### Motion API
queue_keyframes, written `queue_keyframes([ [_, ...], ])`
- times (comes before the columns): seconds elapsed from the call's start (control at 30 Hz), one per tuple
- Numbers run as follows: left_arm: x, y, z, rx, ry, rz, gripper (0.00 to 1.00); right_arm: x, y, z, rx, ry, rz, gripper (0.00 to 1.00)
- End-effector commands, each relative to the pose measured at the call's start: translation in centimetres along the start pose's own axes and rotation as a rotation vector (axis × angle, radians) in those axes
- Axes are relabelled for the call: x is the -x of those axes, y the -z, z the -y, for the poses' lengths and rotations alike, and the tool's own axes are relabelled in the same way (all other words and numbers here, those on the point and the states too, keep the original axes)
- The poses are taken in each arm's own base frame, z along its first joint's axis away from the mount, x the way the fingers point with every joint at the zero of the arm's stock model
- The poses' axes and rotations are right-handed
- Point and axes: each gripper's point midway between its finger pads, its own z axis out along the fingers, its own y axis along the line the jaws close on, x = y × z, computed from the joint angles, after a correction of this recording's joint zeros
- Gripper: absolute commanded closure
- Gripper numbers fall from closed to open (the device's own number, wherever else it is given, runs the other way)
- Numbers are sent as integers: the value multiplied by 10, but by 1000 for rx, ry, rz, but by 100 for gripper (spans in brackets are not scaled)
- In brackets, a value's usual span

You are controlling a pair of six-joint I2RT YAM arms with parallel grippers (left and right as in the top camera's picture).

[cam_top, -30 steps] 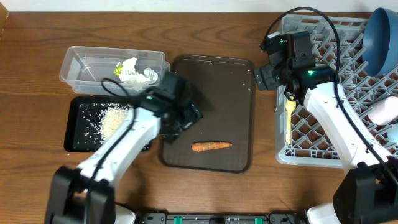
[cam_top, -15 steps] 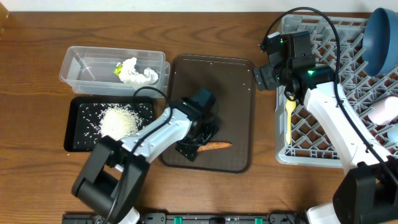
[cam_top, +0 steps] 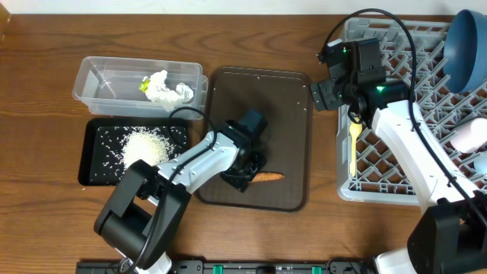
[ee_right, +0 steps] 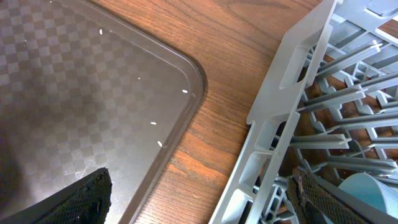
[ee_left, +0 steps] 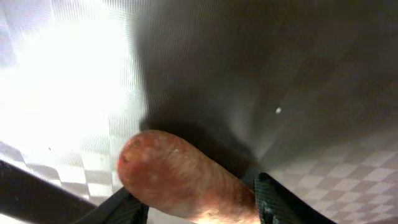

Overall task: Sort waste into correct bins and load items into the dishwasher rack
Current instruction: 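Reach left gripper to orange carrot on brown tray and grasp it, then carry carrot with left gripper and drop it onto black tray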

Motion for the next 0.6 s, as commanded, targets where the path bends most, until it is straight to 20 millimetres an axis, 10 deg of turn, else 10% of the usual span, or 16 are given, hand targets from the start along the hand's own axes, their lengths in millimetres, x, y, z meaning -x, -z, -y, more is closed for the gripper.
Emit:
queue_keyframes([
  [0.0, 17, -4, -7, 29, -5, 94, 45, 0, 0, 0, 5, -16, 1, 10],
  [0.57, 36, -1, -5, 20, -8, 207, 71, 0, 0, 0, 5, -16, 2, 9],
])
